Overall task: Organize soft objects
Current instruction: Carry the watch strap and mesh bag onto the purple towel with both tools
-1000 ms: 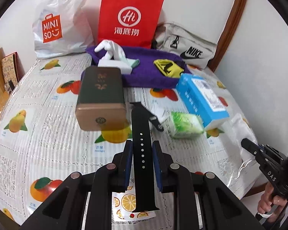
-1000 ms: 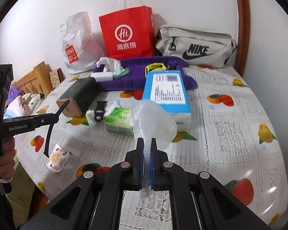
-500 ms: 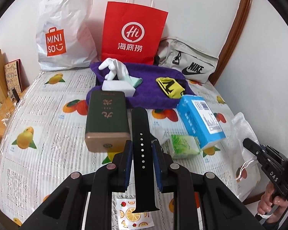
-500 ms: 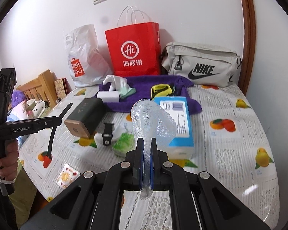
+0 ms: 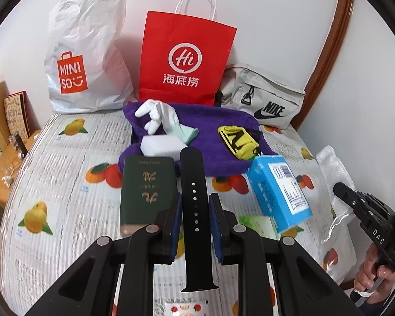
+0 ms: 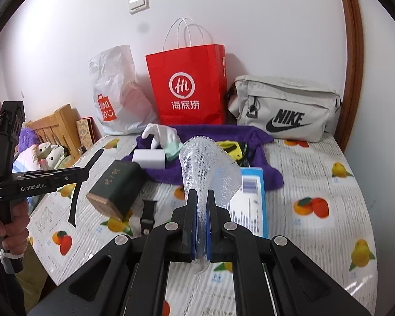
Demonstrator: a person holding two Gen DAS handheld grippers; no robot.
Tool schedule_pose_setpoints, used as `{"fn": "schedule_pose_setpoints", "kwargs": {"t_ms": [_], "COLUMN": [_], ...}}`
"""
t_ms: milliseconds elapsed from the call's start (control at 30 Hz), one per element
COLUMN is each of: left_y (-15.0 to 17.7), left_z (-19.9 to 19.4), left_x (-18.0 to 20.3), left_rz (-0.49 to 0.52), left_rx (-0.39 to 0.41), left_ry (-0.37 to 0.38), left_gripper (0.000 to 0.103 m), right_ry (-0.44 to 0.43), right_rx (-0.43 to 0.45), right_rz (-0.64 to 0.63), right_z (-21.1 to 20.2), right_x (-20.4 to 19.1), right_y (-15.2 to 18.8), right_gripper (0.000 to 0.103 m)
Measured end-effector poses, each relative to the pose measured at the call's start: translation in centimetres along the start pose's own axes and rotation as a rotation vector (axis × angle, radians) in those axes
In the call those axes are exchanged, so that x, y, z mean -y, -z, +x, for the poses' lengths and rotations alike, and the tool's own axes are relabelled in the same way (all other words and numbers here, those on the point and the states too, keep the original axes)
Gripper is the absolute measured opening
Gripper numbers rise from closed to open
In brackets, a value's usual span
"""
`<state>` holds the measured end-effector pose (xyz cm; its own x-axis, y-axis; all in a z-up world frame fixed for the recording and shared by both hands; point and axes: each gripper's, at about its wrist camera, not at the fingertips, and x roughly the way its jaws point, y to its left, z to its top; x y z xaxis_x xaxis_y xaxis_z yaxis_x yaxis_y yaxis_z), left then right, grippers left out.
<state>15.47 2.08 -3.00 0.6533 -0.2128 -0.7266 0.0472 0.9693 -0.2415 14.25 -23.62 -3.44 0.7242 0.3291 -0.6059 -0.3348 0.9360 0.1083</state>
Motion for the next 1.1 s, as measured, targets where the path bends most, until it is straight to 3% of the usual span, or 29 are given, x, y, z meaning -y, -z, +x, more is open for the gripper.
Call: {"fn": "schedule_pose_setpoints", "kwargs": {"t_ms": [767,1100], "left_y": [-7.4,-9.8], "left_z": [7.6,11.2], "left_x": [-0.6,-1.5], "left_rz": [-0.013,-0.031], "left_rx": [-0.031,-0.060], "left_ry": [0.010,0.011], "left_gripper": [0.020,0.020], "right_ry": [0.015,-0.026], "right_rx": [0.003,-0.027], "right_rz": [-0.021,0.025], "right_z": [9.0,13.4], "right_x": [3.3,4.5], "right_y": [-7.8,-9.8], "right_gripper": [0.005,0.005]}}
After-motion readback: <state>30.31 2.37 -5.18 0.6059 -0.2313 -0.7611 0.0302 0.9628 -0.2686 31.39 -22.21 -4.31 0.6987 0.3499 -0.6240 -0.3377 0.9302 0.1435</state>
